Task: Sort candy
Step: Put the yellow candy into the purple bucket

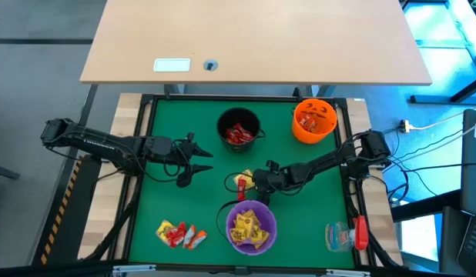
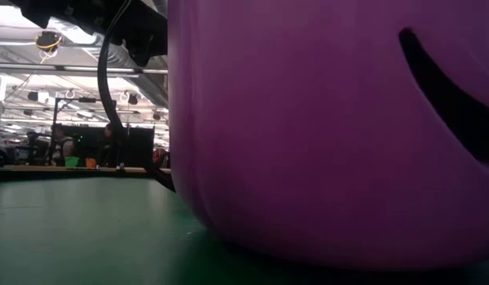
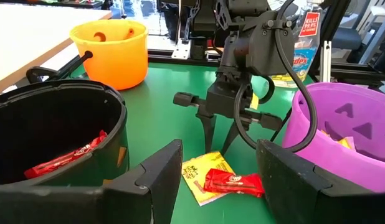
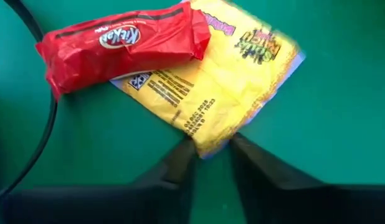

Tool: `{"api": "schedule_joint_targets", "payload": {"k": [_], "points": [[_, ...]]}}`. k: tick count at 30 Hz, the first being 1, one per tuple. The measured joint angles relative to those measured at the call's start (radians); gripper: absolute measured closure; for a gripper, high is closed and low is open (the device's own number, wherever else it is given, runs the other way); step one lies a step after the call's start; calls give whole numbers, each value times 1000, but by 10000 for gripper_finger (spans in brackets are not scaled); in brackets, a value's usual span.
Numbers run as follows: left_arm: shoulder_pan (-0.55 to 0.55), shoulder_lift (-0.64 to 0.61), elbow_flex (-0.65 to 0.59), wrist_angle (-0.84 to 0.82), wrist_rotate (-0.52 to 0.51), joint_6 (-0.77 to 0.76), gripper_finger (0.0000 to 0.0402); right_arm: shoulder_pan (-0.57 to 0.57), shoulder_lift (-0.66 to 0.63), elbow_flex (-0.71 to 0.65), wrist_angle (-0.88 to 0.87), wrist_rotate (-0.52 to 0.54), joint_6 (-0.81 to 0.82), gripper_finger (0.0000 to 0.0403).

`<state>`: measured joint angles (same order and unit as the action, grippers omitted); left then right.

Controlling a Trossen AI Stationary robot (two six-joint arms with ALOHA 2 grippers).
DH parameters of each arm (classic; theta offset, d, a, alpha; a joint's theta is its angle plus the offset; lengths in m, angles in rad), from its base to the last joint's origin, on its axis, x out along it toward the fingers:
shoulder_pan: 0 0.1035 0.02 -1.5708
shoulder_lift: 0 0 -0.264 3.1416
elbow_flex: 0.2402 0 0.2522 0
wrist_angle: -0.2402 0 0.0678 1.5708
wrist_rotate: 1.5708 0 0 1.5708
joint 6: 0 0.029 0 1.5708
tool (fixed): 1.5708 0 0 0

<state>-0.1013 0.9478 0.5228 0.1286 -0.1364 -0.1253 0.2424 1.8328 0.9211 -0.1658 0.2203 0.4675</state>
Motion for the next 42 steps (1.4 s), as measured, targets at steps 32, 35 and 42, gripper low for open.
{"api": "schedule_joint_targets", "payload": {"k": [32,35,42], "points": [[0,0,0,1,0,-2,208,-1,-193,-5,50,183,-56,402],[0,0,0,1,0,-2,208,-1,-227,-5,51,194,-71,402],[0,0,0,0,0,2,208,0,-308,-5,50,221,-99,403]]}}
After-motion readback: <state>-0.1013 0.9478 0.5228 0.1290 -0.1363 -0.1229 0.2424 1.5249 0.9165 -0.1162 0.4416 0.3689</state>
